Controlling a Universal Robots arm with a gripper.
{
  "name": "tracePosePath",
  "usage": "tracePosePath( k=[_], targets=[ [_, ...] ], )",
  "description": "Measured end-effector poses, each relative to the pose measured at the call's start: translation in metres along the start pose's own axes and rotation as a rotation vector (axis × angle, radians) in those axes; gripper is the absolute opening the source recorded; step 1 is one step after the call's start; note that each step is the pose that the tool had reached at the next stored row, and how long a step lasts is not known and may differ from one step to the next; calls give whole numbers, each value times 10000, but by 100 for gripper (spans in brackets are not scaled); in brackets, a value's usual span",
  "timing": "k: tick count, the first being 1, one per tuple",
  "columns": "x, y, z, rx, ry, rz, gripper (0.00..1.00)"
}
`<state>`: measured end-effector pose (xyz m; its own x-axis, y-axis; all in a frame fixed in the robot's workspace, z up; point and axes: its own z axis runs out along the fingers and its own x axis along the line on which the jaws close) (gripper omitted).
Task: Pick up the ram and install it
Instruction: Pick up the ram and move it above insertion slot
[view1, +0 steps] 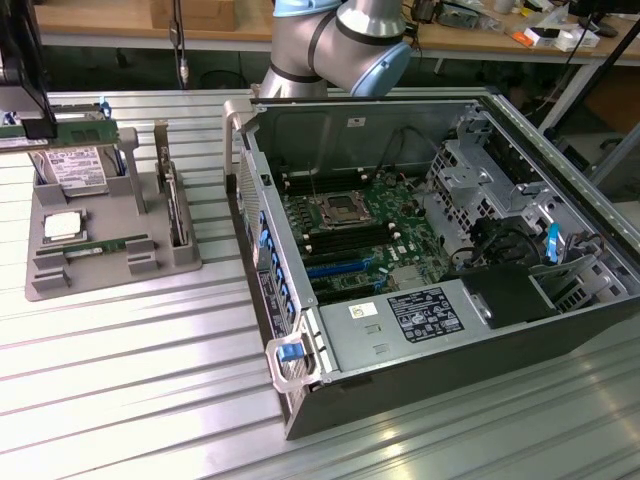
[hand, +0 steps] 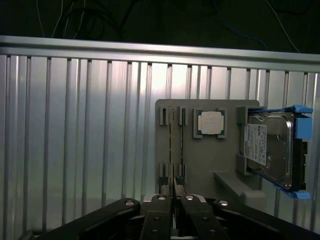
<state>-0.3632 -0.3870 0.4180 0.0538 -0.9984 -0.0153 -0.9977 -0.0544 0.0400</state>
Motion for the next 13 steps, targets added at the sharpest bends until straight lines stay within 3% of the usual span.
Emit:
tracePosePath(
  k=[8,13],
  targets=[
    [0,-5,-11,-1,0,-1,13],
    [5,-96,-14,0,0,0,13]
  ],
)
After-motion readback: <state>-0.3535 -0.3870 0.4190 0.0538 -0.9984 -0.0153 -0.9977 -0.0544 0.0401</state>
